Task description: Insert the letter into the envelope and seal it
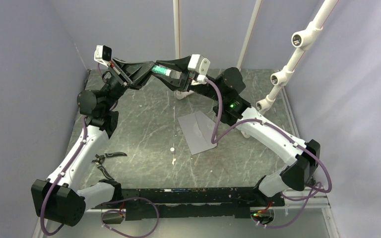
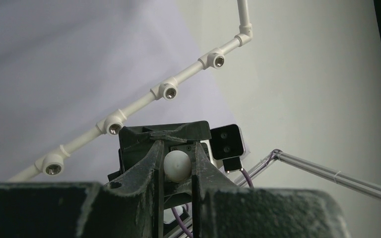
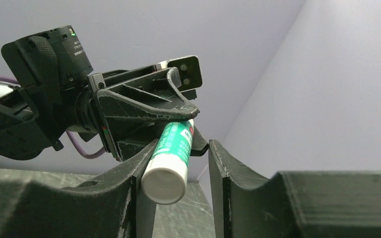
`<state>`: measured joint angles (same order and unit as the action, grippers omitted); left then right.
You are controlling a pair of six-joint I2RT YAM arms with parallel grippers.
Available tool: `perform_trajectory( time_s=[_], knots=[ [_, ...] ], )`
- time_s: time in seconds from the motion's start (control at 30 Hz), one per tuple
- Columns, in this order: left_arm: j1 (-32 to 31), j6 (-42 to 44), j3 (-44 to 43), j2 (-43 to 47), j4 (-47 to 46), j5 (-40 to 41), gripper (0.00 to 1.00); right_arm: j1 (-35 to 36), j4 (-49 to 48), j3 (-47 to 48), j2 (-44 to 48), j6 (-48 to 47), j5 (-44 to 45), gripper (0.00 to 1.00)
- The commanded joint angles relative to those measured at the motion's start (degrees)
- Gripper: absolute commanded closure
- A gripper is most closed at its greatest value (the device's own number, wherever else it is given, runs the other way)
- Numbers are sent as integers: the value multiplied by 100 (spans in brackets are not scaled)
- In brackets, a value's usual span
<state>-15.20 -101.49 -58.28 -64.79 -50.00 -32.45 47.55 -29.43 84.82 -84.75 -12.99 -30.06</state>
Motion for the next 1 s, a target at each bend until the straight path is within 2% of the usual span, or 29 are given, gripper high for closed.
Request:
perform_trajectory(
  time_s=[0.0, 0.1, 0.2, 0.4, 0.6, 0.67, 0.97],
  knots=[
    [-9, -55, -10, -33, -262, 36, 98, 9, -271, 336, 43, 59, -220, 56],
    [-9, -44, -17, -43, -255, 41, 97, 9, -246, 347, 37, 73, -272, 50],
    [-9, -76, -3, -66, -307, 56, 98, 9, -161, 399, 6, 55, -292, 50],
    [-9, -68, -16, -77, -346, 77, 98, 9, 81, 527, -90, -27, -125, 67],
    [-9, -49, 35, -51, -423, 137, 98, 9, 102, 416, -88, -28, -53, 49],
    [-9, -47, 51, -51, -455, 157, 98, 9, 100, 404, -86, -21, -48, 47],
    [-9, -66, 60, -55, -529, 189, 97, 9, 242, 690, -199, -10, -204, 78]
  ],
)
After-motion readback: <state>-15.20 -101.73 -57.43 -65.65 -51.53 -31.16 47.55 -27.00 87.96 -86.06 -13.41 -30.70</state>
